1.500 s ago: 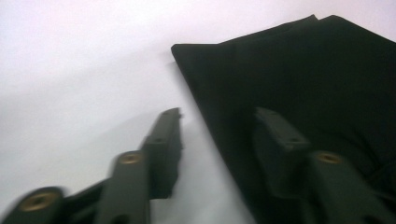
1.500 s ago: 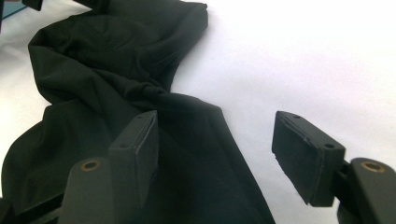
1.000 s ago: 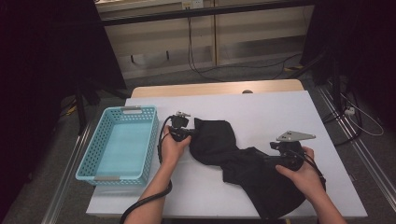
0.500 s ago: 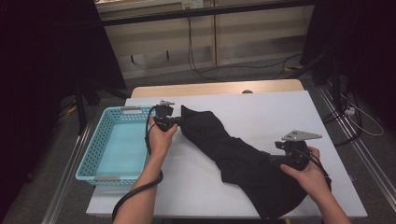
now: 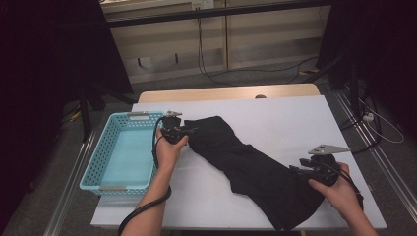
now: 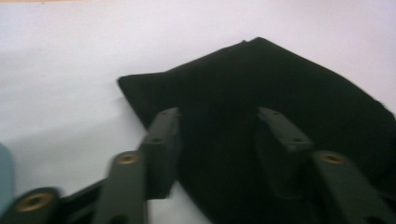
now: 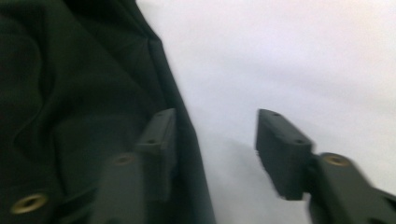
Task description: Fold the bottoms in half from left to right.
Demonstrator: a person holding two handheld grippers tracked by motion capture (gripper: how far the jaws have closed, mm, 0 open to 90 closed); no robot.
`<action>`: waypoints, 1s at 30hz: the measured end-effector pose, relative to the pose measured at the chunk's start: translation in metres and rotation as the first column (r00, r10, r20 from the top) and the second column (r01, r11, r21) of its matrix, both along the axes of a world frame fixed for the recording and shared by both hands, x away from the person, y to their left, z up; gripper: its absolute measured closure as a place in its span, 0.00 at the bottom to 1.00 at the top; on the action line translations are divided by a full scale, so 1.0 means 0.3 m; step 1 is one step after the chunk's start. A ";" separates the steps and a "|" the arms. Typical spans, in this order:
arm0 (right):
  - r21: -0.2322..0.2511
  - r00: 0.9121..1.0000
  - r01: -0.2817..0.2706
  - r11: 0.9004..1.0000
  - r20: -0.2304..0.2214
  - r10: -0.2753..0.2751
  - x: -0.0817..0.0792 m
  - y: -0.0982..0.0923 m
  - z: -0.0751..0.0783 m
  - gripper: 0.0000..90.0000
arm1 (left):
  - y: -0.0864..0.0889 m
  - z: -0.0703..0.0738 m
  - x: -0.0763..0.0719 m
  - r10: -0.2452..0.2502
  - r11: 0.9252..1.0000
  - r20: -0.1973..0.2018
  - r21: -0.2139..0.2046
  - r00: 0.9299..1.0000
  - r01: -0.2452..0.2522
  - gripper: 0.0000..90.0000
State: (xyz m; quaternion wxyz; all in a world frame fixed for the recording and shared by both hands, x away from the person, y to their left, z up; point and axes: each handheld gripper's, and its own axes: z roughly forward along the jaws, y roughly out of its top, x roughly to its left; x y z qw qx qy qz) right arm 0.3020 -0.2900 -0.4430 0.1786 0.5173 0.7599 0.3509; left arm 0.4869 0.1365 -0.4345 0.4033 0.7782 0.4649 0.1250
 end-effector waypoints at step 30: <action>-0.057 0.989 0.146 0.988 0.013 -0.145 0.001 -0.145 -0.002 0.87 | -0.022 0.007 -0.134 -0.134 0.991 0.060 -0.002 0.989 0.135 0.24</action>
